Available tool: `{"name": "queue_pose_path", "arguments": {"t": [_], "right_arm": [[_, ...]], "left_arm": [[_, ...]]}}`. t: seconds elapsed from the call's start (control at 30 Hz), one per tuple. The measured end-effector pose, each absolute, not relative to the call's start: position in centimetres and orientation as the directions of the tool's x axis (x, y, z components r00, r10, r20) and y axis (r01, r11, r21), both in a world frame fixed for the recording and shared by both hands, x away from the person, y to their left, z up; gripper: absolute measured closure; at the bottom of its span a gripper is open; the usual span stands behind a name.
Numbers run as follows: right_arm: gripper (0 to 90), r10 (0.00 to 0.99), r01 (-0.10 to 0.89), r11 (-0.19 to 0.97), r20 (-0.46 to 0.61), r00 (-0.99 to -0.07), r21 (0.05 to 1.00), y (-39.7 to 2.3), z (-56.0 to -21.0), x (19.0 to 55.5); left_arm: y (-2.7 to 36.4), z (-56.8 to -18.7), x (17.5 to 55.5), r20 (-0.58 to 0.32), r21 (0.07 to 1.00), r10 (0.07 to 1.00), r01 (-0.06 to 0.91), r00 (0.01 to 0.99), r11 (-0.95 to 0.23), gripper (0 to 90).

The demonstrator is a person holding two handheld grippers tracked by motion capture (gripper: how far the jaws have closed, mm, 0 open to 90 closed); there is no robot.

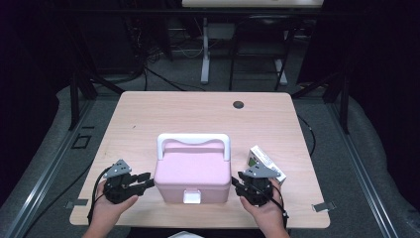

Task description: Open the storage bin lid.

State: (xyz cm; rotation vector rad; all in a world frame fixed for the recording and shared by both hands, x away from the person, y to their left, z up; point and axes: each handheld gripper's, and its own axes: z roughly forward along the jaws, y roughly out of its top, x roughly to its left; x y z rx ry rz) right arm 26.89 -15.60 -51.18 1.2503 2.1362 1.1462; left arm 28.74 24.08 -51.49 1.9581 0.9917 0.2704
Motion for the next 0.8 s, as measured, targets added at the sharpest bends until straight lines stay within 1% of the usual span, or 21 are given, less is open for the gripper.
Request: {"name": "queue_pose_path", "arguments": {"t": [0.03, 0.1, 0.27, 0.37, 0.4, 0.43, 0.47, 0.5, 0.67, 0.8], "right_arm": [[64.6, 0.857, 0.519, 0.259, 0.054, -0.513, 0.815, -15.6, -51.2, 26.9], [61.8, 0.856, 0.523, 0.272, 0.045, -0.515, 0.808, -15.7, -50.8, 27.0], [61.4, 0.853, 0.533, 0.255, 0.073, -0.518, 0.807, -15.9, -49.7, 27.1], [61.3, 0.852, 0.532, 0.270, 0.058, -0.520, 0.802, -15.9, -49.2, 27.2], [61.1, 0.850, 0.530, 0.268, 0.061, -0.523, 0.805, -16.0, -48.4, 27.3], [61.1, 0.850, 0.530, 0.268, 0.061, -0.523, 0.805, -16.0, -48.4, 27.3], [61.0, 0.846, 0.532, 0.270, 0.067, -0.529, 0.802, -16.1, -47.4, 27.5], [61.0, 0.846, 0.532, 0.270, 0.067, -0.529, 0.802, -16.1, -47.4, 27.5], [60.4, 0.834, 0.507, 0.288, 0.048, -0.550, 0.812, -15.8, -44.7, 28.2], [60.0, 0.828, 0.503, 0.277, 0.063, -0.558, 0.819, -15.7, -43.8, 28.6]], "left_arm": [[24.1, -51.5, 28.7, -0.186, 0.797, 0.732, 0.536, 0.655, -0.276, 60.7], [24.2, -51.2, 28.7, -0.198, 0.799, 0.730, 0.539, 0.654, -0.266, 59.3], [24.7, -50.4, 29.1, -0.219, 0.789, 0.726, 0.556, 0.652, -0.262, 57.3], [25.0, -49.5, 29.2, -0.227, 0.787, 0.734, 0.565, 0.640, -0.248, 57.8], [25.0, -49.1, 29.4, -0.234, 0.788, 0.731, 0.565, 0.641, -0.243, 57.9], [25.0, -48.6, 29.4, -0.229, 0.791, 0.730, 0.560, 0.643, -0.245, 57.9], [25.0, -48.1, 29.5, -0.227, 0.791, 0.731, 0.560, 0.643, -0.247, 57.7], [25.0, -47.5, 29.6, -0.225, 0.791, 0.730, 0.559, 0.645, -0.250, 57.7], [24.5, -45.3, 30.6, -0.224, 0.795, 0.721, 0.551, 0.656, -0.254, 56.8], [23.7, -43.9, 31.5, -0.212, 0.804, 0.711, 0.533, 0.670, -0.263, 56.6]]}}
